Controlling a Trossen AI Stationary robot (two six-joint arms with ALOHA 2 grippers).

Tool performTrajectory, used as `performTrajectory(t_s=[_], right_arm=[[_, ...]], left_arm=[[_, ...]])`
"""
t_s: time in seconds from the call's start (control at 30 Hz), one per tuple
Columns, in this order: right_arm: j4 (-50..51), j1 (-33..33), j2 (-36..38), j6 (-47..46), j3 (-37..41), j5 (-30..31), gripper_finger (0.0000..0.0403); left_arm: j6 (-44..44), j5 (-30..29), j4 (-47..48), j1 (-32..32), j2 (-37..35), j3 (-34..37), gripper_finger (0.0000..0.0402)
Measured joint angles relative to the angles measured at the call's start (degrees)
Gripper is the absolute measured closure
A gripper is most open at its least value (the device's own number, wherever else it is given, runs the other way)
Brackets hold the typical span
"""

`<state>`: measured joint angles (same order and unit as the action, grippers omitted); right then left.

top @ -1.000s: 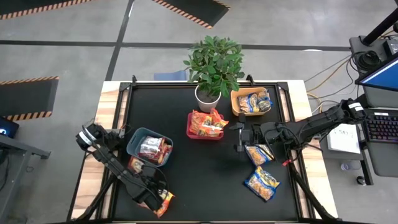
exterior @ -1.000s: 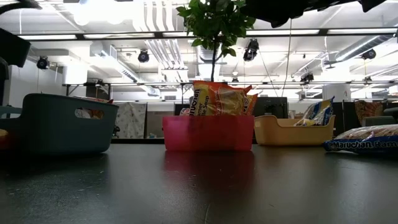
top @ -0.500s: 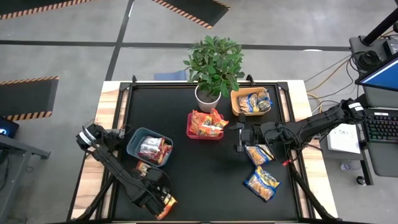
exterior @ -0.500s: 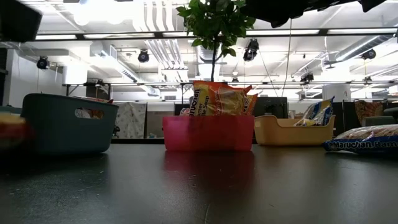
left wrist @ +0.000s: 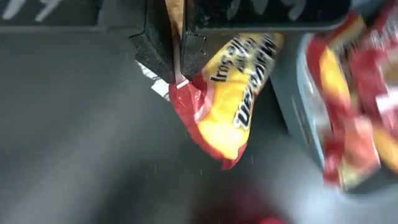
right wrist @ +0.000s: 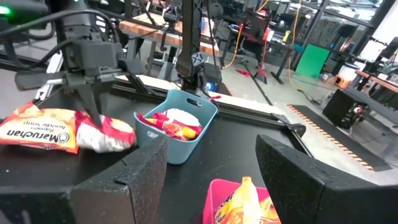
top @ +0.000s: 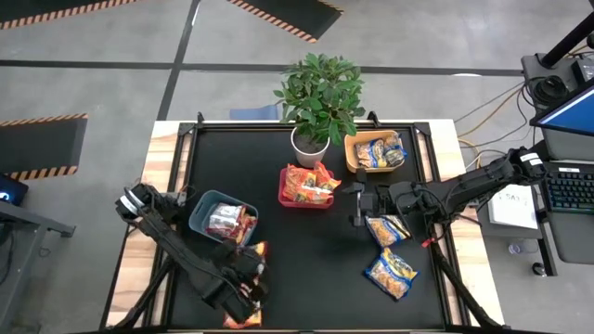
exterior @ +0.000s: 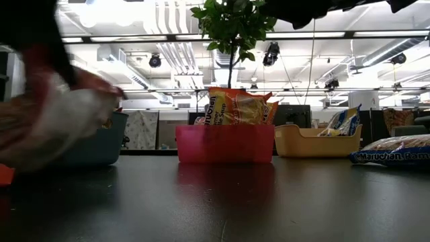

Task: Sort Maruchan noodles
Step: Put the red noodle pack into the green bin

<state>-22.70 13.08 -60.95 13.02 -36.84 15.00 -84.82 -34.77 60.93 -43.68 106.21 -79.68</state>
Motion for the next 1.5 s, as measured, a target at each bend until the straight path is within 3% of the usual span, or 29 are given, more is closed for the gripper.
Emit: performTrajectory(t_s=[0.23, 0.37, 1.0, 1.3, 1.5], right_arm=[[-0.24, 0.0, 0.0, -0.05, 0.0, 0.0, 0.017], [-0.83, 0.0, 0.0, -0.14, 0.0, -0.01, 0.017], [-2.13, -0.02, -0.11, -6.33, 0.0, 0.0, 0.0177], [-1.93, -0.02, -2.07, -11.7, -0.02, 0.0, 0.0228], [-1.34, -0.02, -3.11, -13.77, -1.11, 0.0, 0.0272]], left_arm=[[11.8, -10.6, -5.31, 3.6, 0.17, 1.42, 0.04], [12.59, -15.84, -5.83, 5.58, 0.37, 1.44, 0.0397], [29.2, -13.76, -10.52, 6.34, 0.42, 1.54, 0.0299], [34.1, -13.74, -12.15, 7.56, 0.42, 6.98, 0.0323], [38.22, -11.25, -23.24, 10.8, 0.42, 12.79, 0.0342]])
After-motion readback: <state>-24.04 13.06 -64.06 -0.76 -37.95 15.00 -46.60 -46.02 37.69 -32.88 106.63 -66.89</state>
